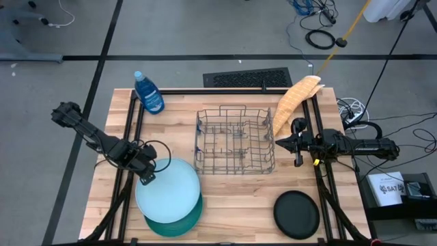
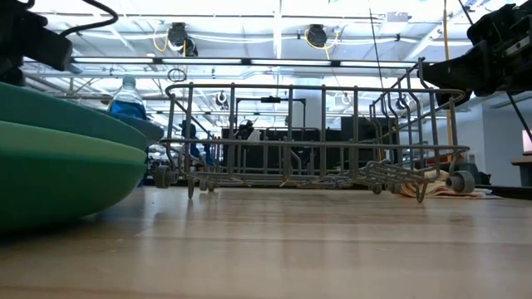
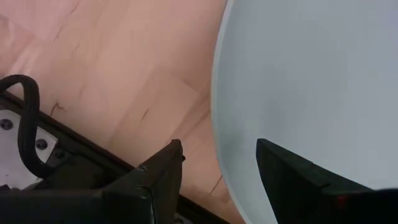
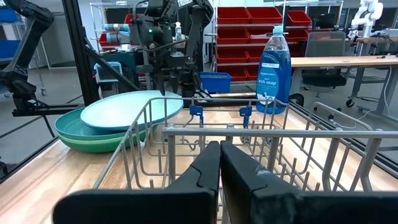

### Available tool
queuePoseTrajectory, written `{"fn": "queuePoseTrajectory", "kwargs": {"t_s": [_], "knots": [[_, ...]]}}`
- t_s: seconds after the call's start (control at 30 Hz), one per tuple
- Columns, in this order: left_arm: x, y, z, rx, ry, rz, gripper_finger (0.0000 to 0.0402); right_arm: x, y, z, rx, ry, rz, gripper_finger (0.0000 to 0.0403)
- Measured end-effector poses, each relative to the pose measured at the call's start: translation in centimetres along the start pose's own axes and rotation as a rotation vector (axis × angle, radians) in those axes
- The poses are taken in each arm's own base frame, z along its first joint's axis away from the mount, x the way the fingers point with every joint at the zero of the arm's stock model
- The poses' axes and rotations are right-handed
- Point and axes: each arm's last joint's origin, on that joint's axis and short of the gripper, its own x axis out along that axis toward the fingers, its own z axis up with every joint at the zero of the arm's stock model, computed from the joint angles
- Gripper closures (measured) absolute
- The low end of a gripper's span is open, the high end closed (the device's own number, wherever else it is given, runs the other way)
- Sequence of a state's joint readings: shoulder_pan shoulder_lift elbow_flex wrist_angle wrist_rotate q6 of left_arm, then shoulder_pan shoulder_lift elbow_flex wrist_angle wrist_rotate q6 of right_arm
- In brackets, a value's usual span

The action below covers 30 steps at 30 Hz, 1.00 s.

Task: Sort dishes
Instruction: Put the light blue plate into the dish rack

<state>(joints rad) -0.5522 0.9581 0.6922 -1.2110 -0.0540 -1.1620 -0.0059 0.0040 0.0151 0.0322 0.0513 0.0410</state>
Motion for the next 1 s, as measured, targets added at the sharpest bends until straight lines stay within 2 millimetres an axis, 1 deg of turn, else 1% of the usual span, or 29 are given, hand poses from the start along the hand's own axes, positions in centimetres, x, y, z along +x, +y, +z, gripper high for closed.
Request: {"fn": "queuePoseTrajectory", "kwargs": {"t_s": [0.47, 0.67, 0.8, 1.0], "knots": [[0.0, -0.6, 0.2, 0.093, 0.003, -0.064, 0.0199, 0.0, 0.0, 0.0, 0.0, 0.0, 0.0, 0.0394], [1.7, -0.5, -0.1, 0.094, 0.043, -0.095, 0.0204, 0.0, 0.0, 0.0, 0.0, 0.0, 0.0, 0.0394], [2.0, -0.5, -0.2, 0.094, 0.045, -0.093, 0.0235, 0.0, 0.0, 0.0, 0.0, 0.0, 0.0, 0.0394], [1.9, -0.5, -0.2, 0.101, 0.041, -0.095, 0.0305, 0.0, 0.0, 0.0, 0.0, 0.0, 0.0, 0.0394]]}}
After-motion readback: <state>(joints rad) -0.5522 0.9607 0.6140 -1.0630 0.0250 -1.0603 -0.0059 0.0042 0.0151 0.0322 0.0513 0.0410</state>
